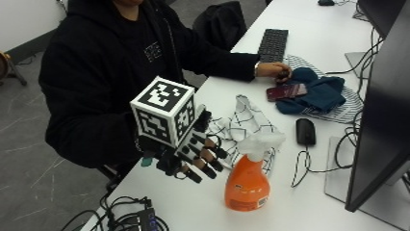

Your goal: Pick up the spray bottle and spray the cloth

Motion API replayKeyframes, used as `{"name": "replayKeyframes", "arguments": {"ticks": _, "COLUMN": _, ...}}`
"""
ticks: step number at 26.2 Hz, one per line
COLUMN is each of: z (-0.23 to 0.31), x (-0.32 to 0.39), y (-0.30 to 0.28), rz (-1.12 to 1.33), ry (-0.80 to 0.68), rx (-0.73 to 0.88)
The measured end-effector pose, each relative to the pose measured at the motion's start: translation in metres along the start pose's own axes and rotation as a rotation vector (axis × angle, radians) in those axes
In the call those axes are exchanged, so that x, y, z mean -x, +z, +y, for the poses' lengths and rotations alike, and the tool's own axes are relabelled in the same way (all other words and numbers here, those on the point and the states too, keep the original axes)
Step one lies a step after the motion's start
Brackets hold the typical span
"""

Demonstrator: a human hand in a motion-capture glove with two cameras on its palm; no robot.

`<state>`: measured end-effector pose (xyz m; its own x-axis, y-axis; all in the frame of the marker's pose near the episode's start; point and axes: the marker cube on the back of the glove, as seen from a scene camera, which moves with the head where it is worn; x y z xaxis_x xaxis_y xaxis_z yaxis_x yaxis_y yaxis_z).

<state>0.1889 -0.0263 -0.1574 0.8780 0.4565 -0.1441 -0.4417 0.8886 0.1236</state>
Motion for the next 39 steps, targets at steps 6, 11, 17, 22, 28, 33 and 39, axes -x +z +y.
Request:
{"name": "replayKeyframes", "arguments": {"ticks": 6, "z": -0.058, "x": -0.027, "y": -0.035, "rz": -0.134, "ry": 0.105, "rx": -0.093}}
{"name": "replayKeyframes", "arguments": {"ticks": 11, "z": -0.1, "x": -0.024, "y": -0.033, "rz": -0.449, "ry": 0.042, "rx": -0.045}}
{"name": "replayKeyframes", "arguments": {"ticks": 17, "z": -0.121, "x": -0.004, "y": 0.001, "rz": -0.756, "ry": -0.029, "rx": -0.055}}
{"name": "replayKeyframes", "arguments": {"ticks": 22, "z": -0.13, "x": 0.012, "y": 0.029, "rz": -1.096, "ry": -0.013, "rx": -0.156}}
{"name": "replayKeyframes", "arguments": {"ticks": 28, "z": -0.141, "x": 0.023, "y": 0.045, "rz": -1.163, "ry": 0.057, "rx": -0.255}}
{"name": "replayKeyframes", "arguments": {"ticks": 33, "z": -0.146, "x": 0.023, "y": 0.044, "rz": -1.134, "ry": 0.075, "rx": -0.344}}
{"name": "replayKeyframes", "arguments": {"ticks": 39, "z": -0.146, "x": 0.024, "y": 0.047, "rz": -1.139, "ry": 0.05, "rx": -0.341}}
